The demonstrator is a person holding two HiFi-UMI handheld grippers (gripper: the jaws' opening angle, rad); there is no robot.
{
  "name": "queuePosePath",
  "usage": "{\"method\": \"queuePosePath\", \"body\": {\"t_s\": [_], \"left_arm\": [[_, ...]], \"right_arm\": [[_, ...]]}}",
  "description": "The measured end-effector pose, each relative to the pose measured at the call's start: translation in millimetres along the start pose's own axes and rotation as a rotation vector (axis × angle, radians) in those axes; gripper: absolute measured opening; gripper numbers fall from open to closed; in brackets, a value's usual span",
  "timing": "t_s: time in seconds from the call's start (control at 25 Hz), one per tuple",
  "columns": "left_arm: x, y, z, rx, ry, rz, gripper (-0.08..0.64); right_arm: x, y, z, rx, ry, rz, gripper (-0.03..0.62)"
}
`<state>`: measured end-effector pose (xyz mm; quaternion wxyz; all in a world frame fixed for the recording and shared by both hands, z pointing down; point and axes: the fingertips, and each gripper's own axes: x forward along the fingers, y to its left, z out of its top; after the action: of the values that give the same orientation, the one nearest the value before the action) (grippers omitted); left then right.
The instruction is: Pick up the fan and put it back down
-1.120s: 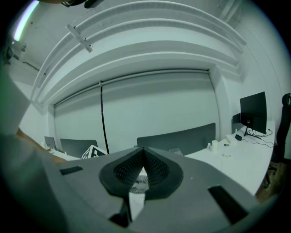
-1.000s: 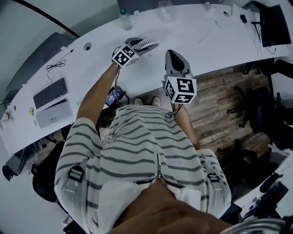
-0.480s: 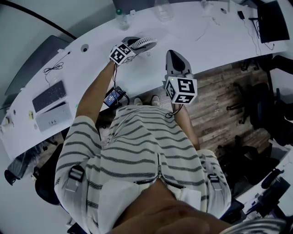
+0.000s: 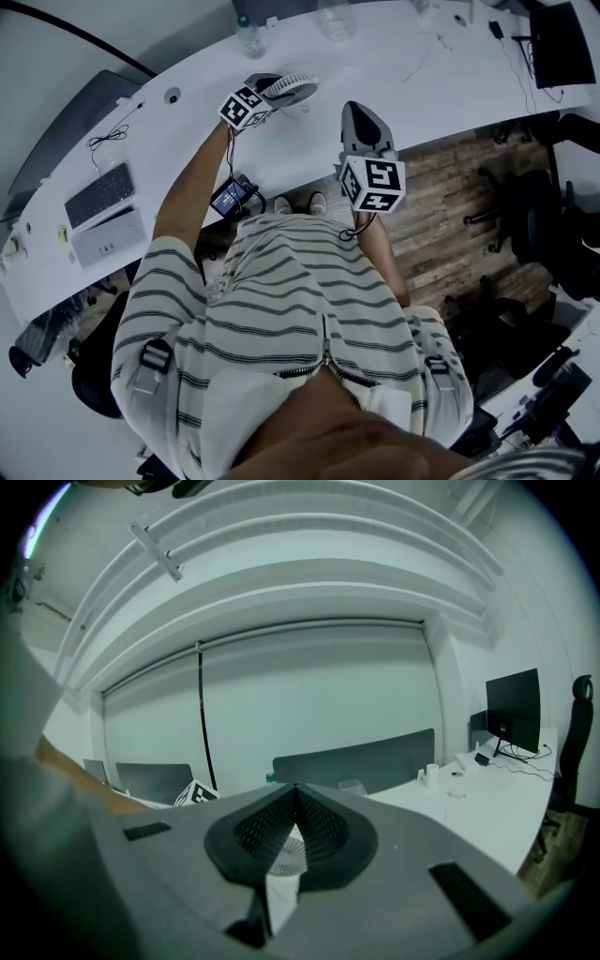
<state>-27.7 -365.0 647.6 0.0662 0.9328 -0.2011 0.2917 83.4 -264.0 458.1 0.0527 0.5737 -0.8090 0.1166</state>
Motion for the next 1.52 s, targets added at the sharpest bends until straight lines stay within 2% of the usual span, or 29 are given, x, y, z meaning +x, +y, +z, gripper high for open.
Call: {"method": "queuePosePath", "body": {"t_s": [0.2, 0.28, 0.36, 0.6, 0.8, 1.04, 1.24, 1.52], "left_arm": [[2, 4, -12, -0.024, 0.038, 0.006, 0.229], [0, 9, -13, -0.055, 0.026, 0.015, 0.234], [-2, 10, -13, -0.081, 0.006, 0.026, 0.276], [-11, 13, -14, -0.097, -0.001, 0.048, 0.315], [-25, 13, 2, -0.135, -0.072, 0.089, 0.325], [-59, 7, 31, -0.239, -0.220, 0.225, 0.325], [-80, -15, 50, -0.284, -0.285, 0.304, 0.316], [-106, -28, 68, -0.347, -0.364, 0.406, 0.233]], "right_arm": [[3, 4, 1, 0.002, 0.004, 0.018, 0.011], [3, 5, 4, 0.015, -0.006, 0.026, 0.011], [2, 5, 6, 0.016, -0.011, 0.029, 0.011], [2, 13, 6, 0.009, -0.009, 0.042, 0.011], [0, 12, 6, 0.006, -0.013, 0.046, 0.011], [0, 19, 5, 0.003, -0.014, 0.061, 0.011], [0, 25, 5, 0.002, -0.014, 0.076, 0.011], [0, 33, 4, -0.002, -0.014, 0.093, 0.011]]}}
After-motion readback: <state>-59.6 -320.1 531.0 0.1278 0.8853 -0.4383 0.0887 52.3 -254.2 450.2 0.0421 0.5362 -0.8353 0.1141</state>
